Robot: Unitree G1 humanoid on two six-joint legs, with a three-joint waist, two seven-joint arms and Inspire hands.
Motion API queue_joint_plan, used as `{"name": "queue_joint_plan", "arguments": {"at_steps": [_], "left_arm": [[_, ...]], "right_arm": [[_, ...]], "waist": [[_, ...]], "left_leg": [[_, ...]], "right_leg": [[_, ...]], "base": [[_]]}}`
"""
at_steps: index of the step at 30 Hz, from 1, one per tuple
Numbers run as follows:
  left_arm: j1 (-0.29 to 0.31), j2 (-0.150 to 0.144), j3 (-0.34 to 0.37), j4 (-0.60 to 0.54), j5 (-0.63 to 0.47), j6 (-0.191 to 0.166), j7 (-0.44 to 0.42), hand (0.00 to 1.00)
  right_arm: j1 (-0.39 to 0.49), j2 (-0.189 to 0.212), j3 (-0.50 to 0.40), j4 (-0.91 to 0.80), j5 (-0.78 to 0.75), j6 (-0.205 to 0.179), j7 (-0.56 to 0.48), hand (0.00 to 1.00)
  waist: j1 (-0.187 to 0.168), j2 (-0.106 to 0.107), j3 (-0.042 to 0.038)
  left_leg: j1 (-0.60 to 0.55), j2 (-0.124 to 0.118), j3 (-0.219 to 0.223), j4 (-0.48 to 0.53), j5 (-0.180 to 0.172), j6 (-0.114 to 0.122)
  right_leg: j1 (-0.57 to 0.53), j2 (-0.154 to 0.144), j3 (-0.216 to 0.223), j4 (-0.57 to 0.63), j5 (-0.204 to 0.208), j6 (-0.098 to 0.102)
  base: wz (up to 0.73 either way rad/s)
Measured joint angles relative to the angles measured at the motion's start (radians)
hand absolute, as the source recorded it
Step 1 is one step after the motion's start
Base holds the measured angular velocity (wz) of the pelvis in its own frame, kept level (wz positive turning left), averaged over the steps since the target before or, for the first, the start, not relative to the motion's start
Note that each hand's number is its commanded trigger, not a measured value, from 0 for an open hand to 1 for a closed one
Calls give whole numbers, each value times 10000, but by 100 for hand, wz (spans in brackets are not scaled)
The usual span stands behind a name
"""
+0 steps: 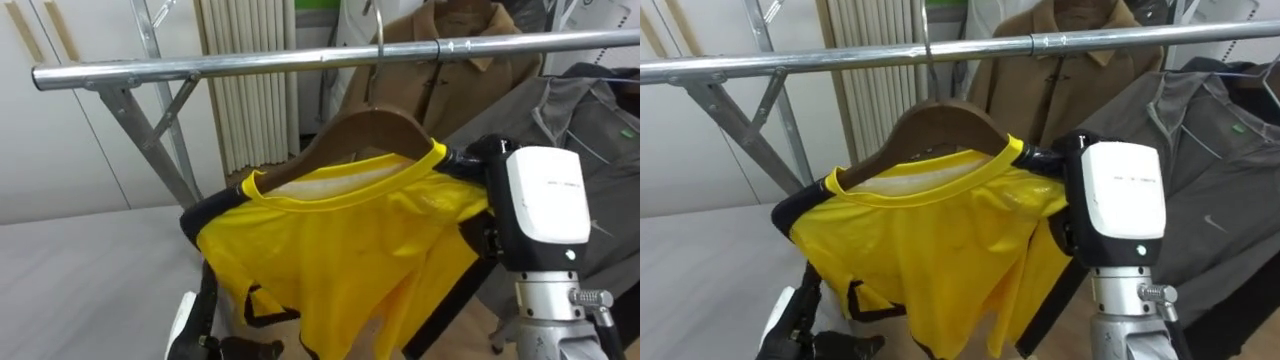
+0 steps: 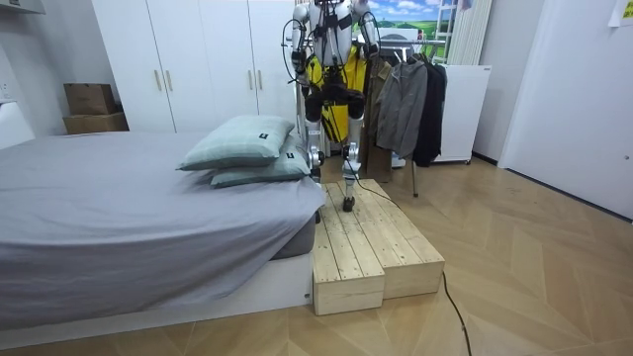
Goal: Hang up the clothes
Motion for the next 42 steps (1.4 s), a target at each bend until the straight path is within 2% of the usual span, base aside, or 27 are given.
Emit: {"name": "queue_joint_plan", "arguments": {"at_steps": [4, 10, 18, 25, 29, 37, 42], "left_arm": [[-30, 92, 0, 1101, 8, -98, 6, 0], [256, 144, 6, 2228, 7, 171, 3, 0], [268, 121, 1, 2375, 7, 303, -22, 0], [283, 116, -3, 2402, 23, 346, -32, 0], [349, 115, -4, 2410, 466, 354, -33, 0], [385, 114, -95, 2557, 784, 414, -34, 0], [451, 59, -180, 2678, 784, 414, -34, 0]], "right_arm": [[4, -5, 9, 2, 23, -37, 0, 100], [173, -4, 55, 36, 22, -7, 46, 100], [253, -4, 277, 47, 21, 37, 328, 100], [256, -6, 282, 47, 16, 54, 476, 100], [254, -47, 280, 112, 37, 55, 816, 100], [243, -53, 279, 1406, 1608, 61, 1201, 100], [216, -59, 262, 1485, 2817, 70, 1530, 100]], "waist": [[199, -42, -13], [242, -105, -12], [253, -215, -67], [237, -214, -66], [200, -209, -63], [240, -171, -32], [341, -203, -9]], "left_leg": [[65, 13, 43, -14, 0, 0], [11, 20, -30, -33, 0, -1], [-25, -1, -108, -31, 2, -3], [-31, 0, -114, -31, 2, -3], [-28, 0, -115, -32, 2, -3], [-19, -1, -234, -32, 3, -4], [-64, -17, -245, -32, 6, -6]], "right_leg": [[37, 44, 28, 5, 2, -2], [29, 22, -65, -11, 2, -3], [29, -20, -154, -7, 18, -28], [33, -24, -157, -7, 20, -31], [47, -27, -161, -12, 20, -31], [111, -68, -257, -16, 18, -28], [49, -73, -246, -7, 13, -23]], "base": [[-6], [5], [2], [0], [0], [4], [0]]}}
